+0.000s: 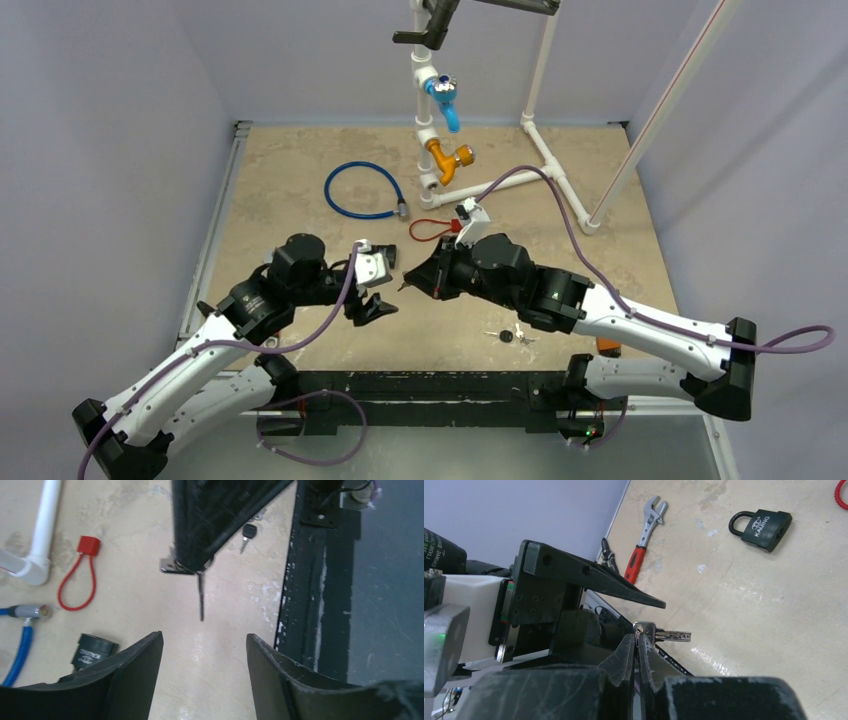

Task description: Unlock with the key

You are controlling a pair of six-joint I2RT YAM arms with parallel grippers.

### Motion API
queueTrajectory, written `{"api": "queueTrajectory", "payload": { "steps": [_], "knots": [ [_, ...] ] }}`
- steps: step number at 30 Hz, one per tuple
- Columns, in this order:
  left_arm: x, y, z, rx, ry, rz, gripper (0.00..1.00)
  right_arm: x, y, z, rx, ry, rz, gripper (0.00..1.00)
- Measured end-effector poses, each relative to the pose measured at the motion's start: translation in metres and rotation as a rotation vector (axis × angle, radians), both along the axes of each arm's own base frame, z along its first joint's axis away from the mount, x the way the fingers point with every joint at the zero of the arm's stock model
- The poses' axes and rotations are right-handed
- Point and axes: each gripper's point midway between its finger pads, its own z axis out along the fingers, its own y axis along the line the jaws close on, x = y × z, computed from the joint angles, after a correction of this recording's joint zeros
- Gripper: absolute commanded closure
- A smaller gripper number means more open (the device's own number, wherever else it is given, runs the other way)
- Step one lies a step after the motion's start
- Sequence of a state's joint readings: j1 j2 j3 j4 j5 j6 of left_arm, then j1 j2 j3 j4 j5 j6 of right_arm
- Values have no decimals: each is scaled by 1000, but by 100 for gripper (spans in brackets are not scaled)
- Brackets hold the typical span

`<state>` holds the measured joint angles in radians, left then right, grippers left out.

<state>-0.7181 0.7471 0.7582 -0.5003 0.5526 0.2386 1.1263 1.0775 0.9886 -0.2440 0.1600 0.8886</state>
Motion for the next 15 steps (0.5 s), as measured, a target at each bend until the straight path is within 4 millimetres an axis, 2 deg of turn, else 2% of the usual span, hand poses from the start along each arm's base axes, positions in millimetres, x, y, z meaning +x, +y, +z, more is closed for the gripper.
{"api": "queueTrajectory", "payload": {
  "steps": [4,6,12,15],
  "knots": [
    [13,-5,11,-30,-55,46,50,-5,5,3,14,-5,19,100],
    [14,-8,13,-39,-61,43,57,-6,8,4,19,-6,25,100],
    [0,-15,11,-41,-43,-20,65,-9,10,6,28,-9,35,100],
    [-6,-15,8,-32,-28,-42,76,-10,11,7,33,-11,36,100]
  ]
}}
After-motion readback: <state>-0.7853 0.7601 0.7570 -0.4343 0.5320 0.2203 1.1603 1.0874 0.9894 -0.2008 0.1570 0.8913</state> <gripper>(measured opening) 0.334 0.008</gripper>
